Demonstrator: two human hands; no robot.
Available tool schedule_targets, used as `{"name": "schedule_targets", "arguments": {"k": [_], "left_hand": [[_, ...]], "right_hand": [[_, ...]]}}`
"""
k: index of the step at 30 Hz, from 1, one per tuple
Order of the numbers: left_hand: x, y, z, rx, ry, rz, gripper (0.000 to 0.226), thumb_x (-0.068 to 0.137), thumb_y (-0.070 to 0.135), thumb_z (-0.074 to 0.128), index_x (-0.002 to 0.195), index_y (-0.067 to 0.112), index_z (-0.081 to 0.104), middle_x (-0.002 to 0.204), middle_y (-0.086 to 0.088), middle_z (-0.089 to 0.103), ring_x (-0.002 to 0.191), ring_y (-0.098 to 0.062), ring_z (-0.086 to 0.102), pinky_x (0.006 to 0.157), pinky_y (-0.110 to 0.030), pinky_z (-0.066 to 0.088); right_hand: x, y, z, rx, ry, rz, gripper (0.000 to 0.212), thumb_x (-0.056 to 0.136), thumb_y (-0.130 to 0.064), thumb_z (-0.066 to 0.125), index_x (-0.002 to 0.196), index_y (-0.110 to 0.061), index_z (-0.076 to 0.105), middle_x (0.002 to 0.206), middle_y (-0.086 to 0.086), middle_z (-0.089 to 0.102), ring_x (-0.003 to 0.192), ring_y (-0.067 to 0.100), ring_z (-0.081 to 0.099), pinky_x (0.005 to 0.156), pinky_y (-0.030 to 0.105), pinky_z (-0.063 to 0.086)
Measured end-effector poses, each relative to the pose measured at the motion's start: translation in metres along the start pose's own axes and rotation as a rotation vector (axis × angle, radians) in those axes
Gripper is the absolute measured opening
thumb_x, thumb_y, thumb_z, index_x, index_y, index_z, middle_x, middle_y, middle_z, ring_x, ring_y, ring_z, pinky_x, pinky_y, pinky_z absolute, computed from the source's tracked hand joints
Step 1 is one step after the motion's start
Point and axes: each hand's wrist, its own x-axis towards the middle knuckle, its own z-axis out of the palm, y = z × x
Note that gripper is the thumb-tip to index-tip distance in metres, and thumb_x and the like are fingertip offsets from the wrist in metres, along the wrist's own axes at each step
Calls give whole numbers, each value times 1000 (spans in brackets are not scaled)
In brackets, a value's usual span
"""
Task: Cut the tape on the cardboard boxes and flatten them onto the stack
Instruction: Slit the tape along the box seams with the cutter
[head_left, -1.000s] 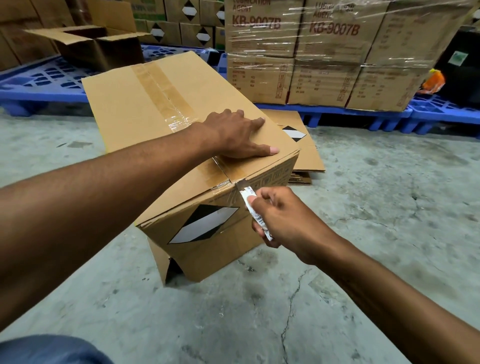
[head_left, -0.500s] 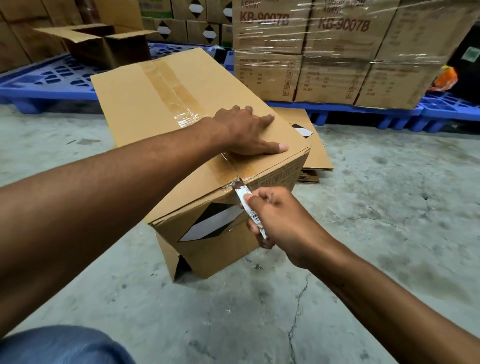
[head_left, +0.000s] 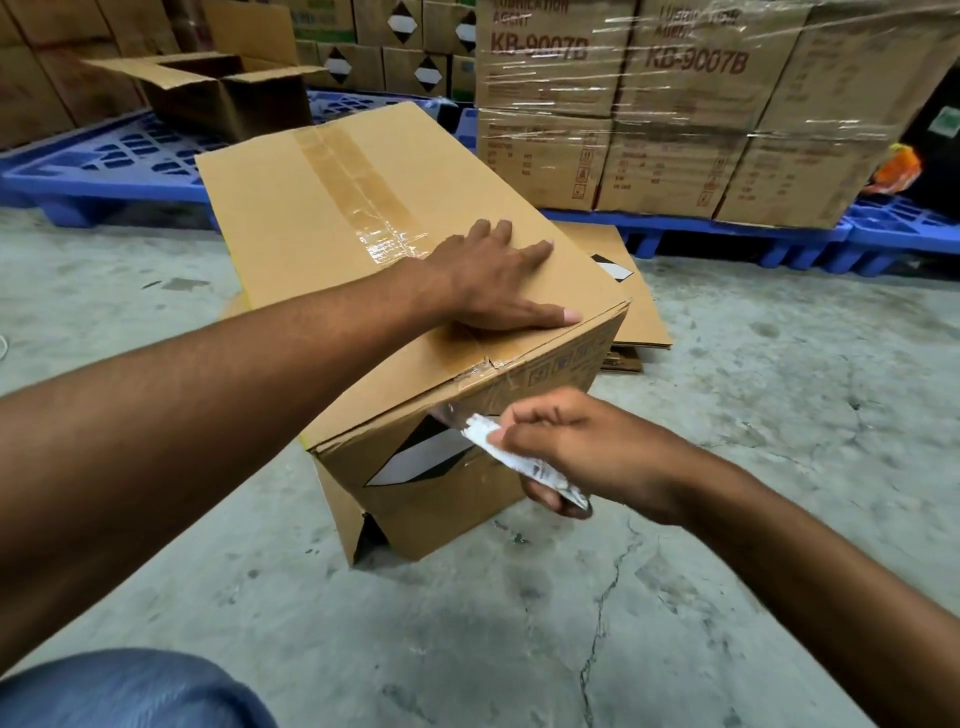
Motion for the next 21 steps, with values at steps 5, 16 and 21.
{"name": "schedule_targets", "arguments": {"k": [5,16,21], "left_hand": [[-10,20,13,10,49,141,96,77,78,39,152,28,4,158,-16,6,146,-31,5,117,-47,9],[-48,4,37,-16,114,205,83,84,72,23,152,30,2,160,-12,-1,147,-27,-2,117,-43,5],[-58,-5,41,-49,97,217,87,80,77,16,152,29,5,160,-12,0,148,-26,-1,119,-47,8]], "right_hand": [[11,41,-12,-507,-116,92,22,96,-22,53,81,-11,65,75,1,68,53,5,57,51,22,41],[42,193,117,-1442,-259,-164,12,62,-27,78,55,-23,70,58,-2,64,49,15,61,45,19,30],[41,197,127,-1358,-249,-228,30,89,-28,46,84,-14,73,87,12,70,77,29,66,66,30,47]]}}
